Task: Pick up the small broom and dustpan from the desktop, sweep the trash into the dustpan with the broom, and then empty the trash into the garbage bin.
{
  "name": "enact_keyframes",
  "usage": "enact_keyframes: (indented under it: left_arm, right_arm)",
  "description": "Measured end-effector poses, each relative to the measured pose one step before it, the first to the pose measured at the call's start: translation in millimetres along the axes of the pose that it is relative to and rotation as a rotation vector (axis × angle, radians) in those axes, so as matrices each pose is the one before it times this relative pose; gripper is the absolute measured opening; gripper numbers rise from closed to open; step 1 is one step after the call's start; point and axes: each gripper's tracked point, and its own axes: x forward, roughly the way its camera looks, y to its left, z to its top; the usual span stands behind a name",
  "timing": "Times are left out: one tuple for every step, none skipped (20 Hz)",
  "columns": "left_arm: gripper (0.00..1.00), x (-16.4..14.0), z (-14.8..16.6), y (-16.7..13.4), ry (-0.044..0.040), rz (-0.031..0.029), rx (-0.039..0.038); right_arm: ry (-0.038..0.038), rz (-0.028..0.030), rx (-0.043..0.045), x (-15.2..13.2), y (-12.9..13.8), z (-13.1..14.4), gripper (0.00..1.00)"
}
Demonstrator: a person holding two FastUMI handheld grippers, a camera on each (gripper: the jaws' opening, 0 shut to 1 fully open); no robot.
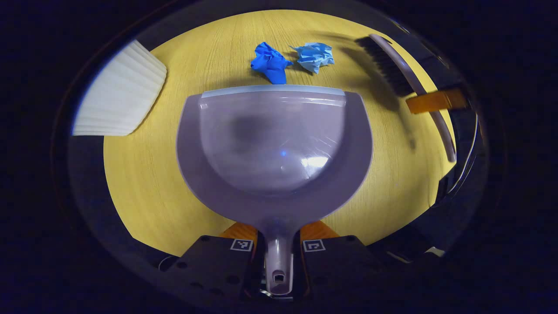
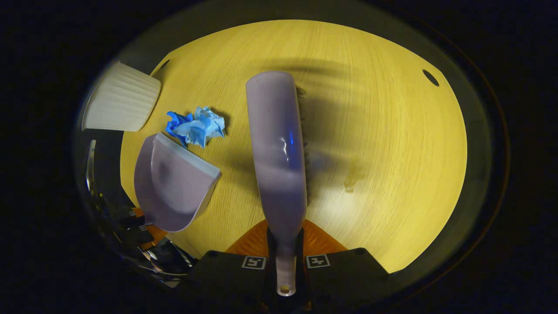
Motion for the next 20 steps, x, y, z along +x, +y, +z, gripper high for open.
enact_keyframes:
  left_arm:
    - [0.25,-0.49,-0.56,3.43,0.00201,0.01007,0.02442]
    - [0.25,-0.71,1.02,2.68,-0.00498,0.00809,0.01830]
    - [0.25,0.09,0.73,1.83,-0.00867,0.00716,0.01580]
    - [0.25,1.09,-0.16,0.77,0.00235,0.00433,0.01512]
    - [0.25,0.29,-2.20,0.19,0.00434,0.00048,0.00831]
    - [0.27,1.45,-0.16,-1.10,0.00665,-0.00256,0.00046]
    - [0.25,1.94,-0.70,-1.47,0.00642,-0.00606,-0.00281]
    - [0.25,0.49,0.58,-1.57,0.00277,-0.00682,-0.00371]
    - [0.23,1.24,1.07,-0.39,-0.00056,-0.00218,0.00545]
    - [0.25,-0.06,1.01,-0.45,-0.00032,0.00536,0.00887]
    - [0.27,1.06,1.79,0.31,-0.00399,0.00550,0.00845]
    - [0.25,0.31,-0.24,-0.11,-0.00447,0.00181,0.00676]
    - [0.25,0.24,-0.29,-0.37,-0.00312,-0.00155,-0.00050]
    - [0.25,0.84,-0.19,-1.22,-0.00065,-0.00589,-0.00747]
    - [0.25,0.61,-0.73,-2.45,0.00622,-0.00604,-0.00297]
    - [0.25,0.52,0.80,-2.07,0.00195,-0.00152,0.00387]
    - [0.27,0.51,-2.12,2.17,0.00043,0.00582,0.01496]
    - [0.25,-3.37,-1.30,1.66,0.00233,0.01602,0.02302]
    - [0.25,4.70,-7.32,-1.10,-0.00188,0.00175,0.01858]
    - [0.27,3.94,-5.05,-2.55,-0.00097,0.00070,0.01005]
  right_arm:
    - [0.00950,-0.00353,-0.03471,1.88,-1.20,9.83,0.19]
    - [0.00933,0.00974,-0.01856,2.19,0.56,10.03,0.18]
    - [0.00759,0.01637,-0.00614,3.62,2.65,8.33,0.18]
    - [0.02402,0.01620,-0.00986,3.79,1.45,5.64,0.18]
    - [0.02264,0.00352,-0.01439,4.96,-0.61,4.00,0.18]
    - [0.00149,0.01921,-0.01220,1.15,2.94,8.93,0.18]
    - [0.00602,-0.00106,-0.00733,2.13,1.70,5.85,0.18]
    - [0.01537,-0.02355,-0.04506,-0.42,-3.47,2.49,0.18]
    - [0.01911,-0.01185,-0.03979,1.55,-0.16,0.22,0.18]
    - [0.02521,0.01437,-0.01478,-1.96,5.62,0.93,0.18]
    - [0.01664,0.01458,-0.00938,1.08,7.83,2.10,0.18]
    - [0.01338,0.01060,-0.01569,4.78,8.46,0.96,0.18]
    - [0.01691,0.00902,-0.02341,0.57,10.25,-0.07,0.18]
    - [0.02531,0.01541,-0.03189,3.44,10.14,-3.26,0.18]
    - [0.03283,0.01957,-0.03777,0.57,11.42,-6.07,0.18]
    - [0.03380,0.02781,-0.04046,2.18,14.34,-7.07,0.18]
    - [0.01953,0.01750,-0.04160,3.35,12.40,-1.06,0.18]
    - [0.01616,0.01819,-0.02910,2.61,10.18,-2.30,0.18]
    - [0.01193,0.00321,-0.03391,1.69,5.57,-6.09,0.18]
    - [0.01949,0.00230,-0.02493,0.75,1.54,-3.73,0.18]
